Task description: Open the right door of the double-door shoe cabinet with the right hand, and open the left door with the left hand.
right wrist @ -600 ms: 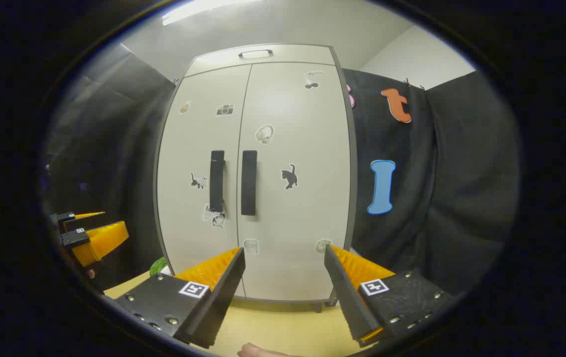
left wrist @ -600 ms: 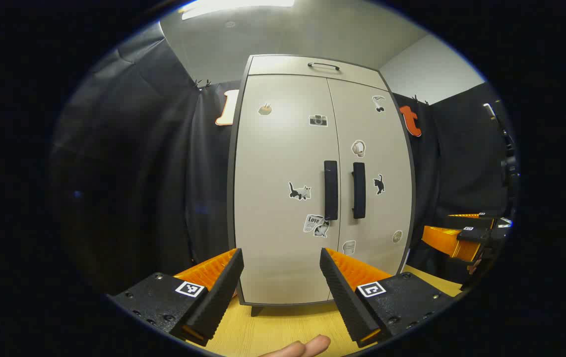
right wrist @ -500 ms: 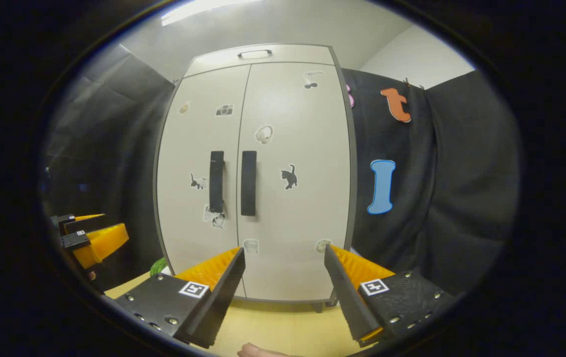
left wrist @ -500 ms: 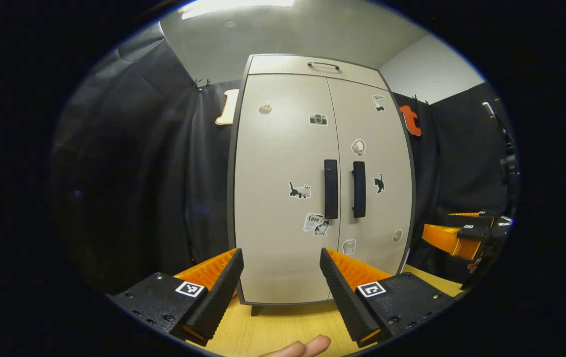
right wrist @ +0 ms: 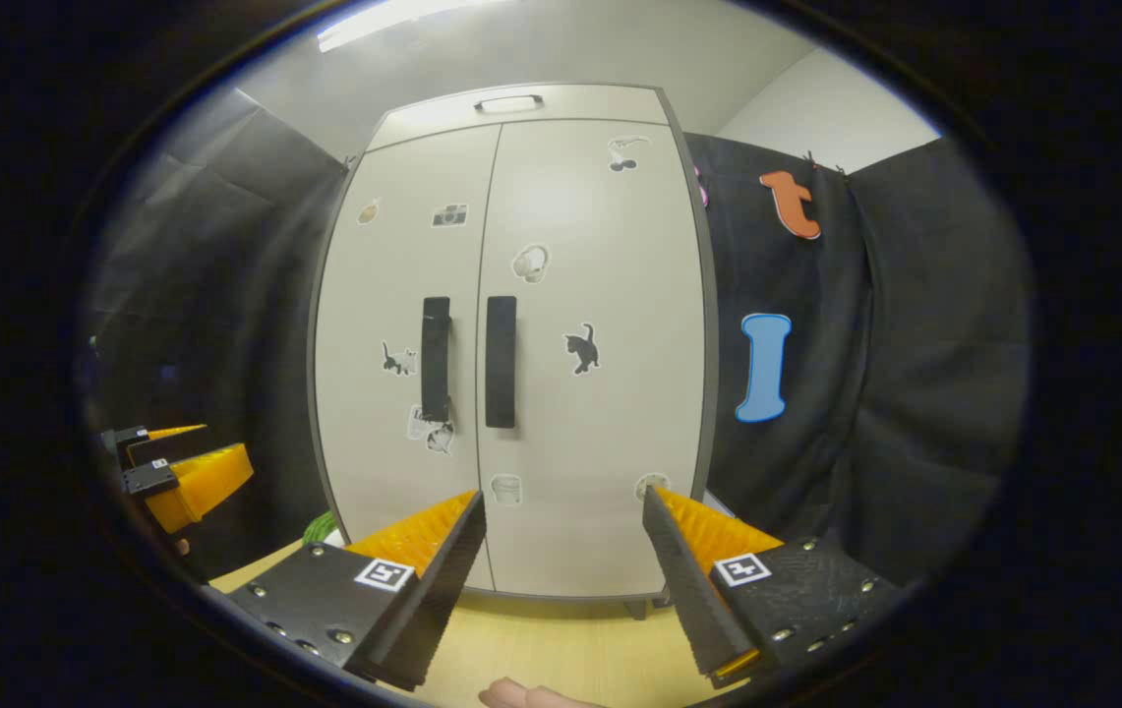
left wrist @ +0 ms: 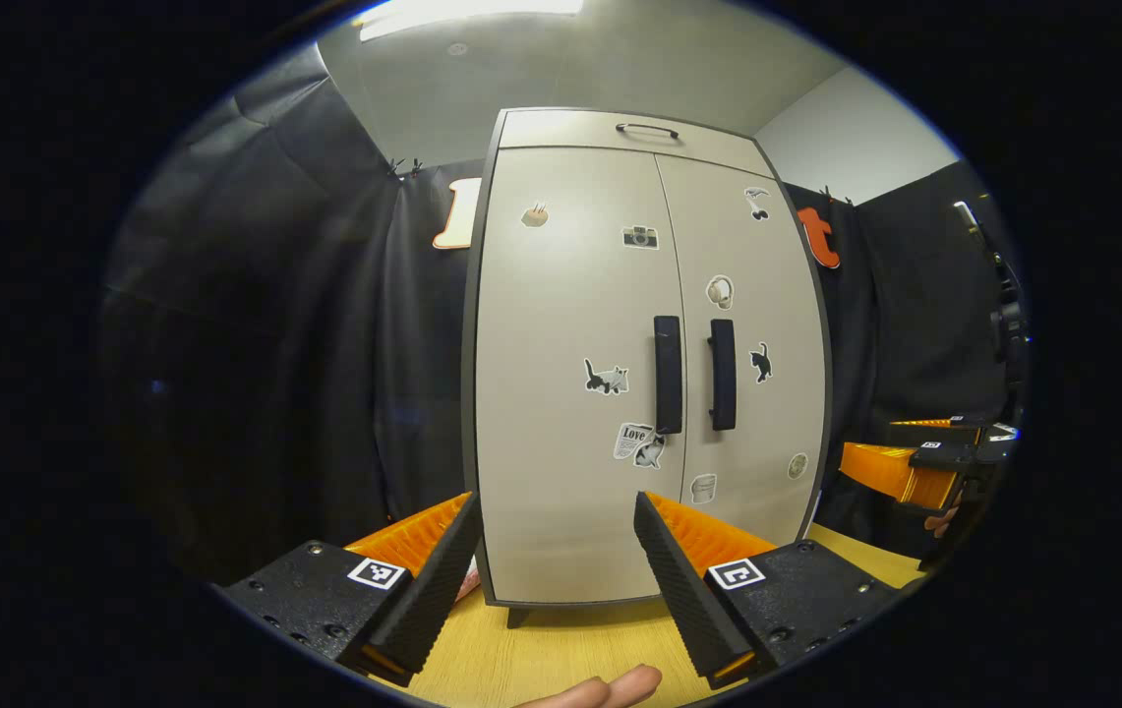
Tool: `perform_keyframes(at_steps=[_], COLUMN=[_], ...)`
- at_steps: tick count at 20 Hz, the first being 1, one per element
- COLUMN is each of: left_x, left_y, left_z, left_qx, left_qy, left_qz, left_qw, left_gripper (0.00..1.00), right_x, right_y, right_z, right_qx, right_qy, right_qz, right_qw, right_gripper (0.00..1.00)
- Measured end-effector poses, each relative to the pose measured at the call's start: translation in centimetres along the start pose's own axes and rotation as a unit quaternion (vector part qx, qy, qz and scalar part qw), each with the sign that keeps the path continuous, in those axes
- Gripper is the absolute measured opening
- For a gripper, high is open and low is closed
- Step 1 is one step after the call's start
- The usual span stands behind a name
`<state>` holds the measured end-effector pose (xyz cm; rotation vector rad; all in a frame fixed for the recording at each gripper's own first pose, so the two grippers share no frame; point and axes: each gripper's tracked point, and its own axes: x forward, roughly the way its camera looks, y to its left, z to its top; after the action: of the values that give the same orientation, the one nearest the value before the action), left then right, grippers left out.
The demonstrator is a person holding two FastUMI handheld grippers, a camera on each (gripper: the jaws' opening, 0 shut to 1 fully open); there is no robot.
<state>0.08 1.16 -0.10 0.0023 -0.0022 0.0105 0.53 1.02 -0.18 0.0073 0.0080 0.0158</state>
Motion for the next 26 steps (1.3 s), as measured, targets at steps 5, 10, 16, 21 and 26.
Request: perform_keyframes(at_steps=[5,10,16,21,26], left_x=[0.0,-0.1,-0.1,-0.1,-0.2], left_y=[0.1,-0.1,-0.1,-0.2,-0.2], left_z=[-0.2,-0.7,-1.6,-2.0,-2.3], left_qx=[-0.001,-0.001,0.0,-0.005,0.008], left_qy=[0.003,0.008,0.013,0.017,0.02], left_qz=[-0.002,-0.006,-0.005,-0.011,-0.013], left_qw=[1.0,1.0,1.0,1.0,1.0], left_gripper=[0.96,0.96,0.96,0.96,0.96], right_x=[0.4,1.5,5.3,10.6,14.6], right_y=[-0.2,-0.6,1.1,3.5,6.2], right_z=[0.1,0.4,1.7,5.4,8.0], right_qx=[0.01,0.0,-0.005,0.004,-0.004], right_qy=[0.001,-0.01,-0.008,-0.025,-0.033], right_qz=[-0.004,-0.005,0.003,0.014,0.031], right_qw=[1.0,1.0,1.0,1.0,0.999], right_gripper=[0.95,0.95,0.95,0.95,0.97])
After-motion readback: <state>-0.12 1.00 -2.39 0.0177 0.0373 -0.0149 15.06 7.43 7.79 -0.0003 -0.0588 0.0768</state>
